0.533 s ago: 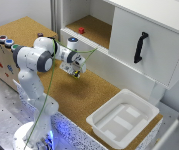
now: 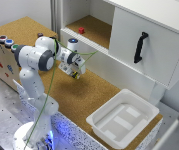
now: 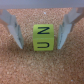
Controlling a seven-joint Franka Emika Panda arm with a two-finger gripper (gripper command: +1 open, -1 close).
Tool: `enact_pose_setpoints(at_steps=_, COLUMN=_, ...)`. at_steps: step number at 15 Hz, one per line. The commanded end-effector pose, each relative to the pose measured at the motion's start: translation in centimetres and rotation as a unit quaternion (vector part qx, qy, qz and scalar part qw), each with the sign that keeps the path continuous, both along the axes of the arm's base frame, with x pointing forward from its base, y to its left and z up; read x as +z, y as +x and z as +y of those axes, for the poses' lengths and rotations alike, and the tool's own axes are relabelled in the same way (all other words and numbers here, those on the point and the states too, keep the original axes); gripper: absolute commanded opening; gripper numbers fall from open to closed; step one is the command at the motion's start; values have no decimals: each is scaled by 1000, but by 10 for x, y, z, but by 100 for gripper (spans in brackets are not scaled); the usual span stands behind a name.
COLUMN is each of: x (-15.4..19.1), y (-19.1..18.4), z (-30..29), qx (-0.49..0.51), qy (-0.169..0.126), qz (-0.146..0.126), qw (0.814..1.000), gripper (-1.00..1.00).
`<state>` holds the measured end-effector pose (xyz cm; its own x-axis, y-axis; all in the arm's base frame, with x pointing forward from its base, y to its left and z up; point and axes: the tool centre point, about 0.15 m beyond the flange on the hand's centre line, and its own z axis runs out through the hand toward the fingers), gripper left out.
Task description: Grasp the yellow block, then rotate it left
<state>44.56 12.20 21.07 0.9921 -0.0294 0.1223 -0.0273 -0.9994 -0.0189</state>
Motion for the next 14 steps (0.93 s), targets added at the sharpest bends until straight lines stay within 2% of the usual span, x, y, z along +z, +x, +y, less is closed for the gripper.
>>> enact_pose_setpoints(at_steps=1, x=-3, y=19, z=5, qx=-6, qy=-28, qz=14, qw=999, gripper=-100)
enact_pose_setpoints(at_steps=4, x=20, y=12, z=7, qx=16, qy=-31, qz=0, qw=999, gripper=-100)
enact_pose_setpoints(at_steps=6, x=40, y=5, z=11, qx=56, qy=-19, qz=-2, qw=998, gripper=-100)
enact_pose_setpoints(at_steps=8, x=49, y=-2, z=11, qx=106, qy=-4, qz=13, qw=994, gripper=-100)
enact_pose_setpoints(at_steps=9, x=51, y=-5, z=12, qx=148, qy=-10, qz=21, qw=989, gripper=-100)
enact_pose_setpoints(at_steps=11, x=49, y=-9, z=13, qx=246, qy=-13, qz=42, qw=968, gripper=-100)
enact_pose_setpoints(at_steps=13, x=43, y=-5, z=11, qx=338, qy=3, qz=60, qw=939, gripper=-100)
enact_pose_setpoints(at_steps=14, x=39, y=0, z=9, qx=386, qy=-1, qz=63, qw=920, gripper=-100)
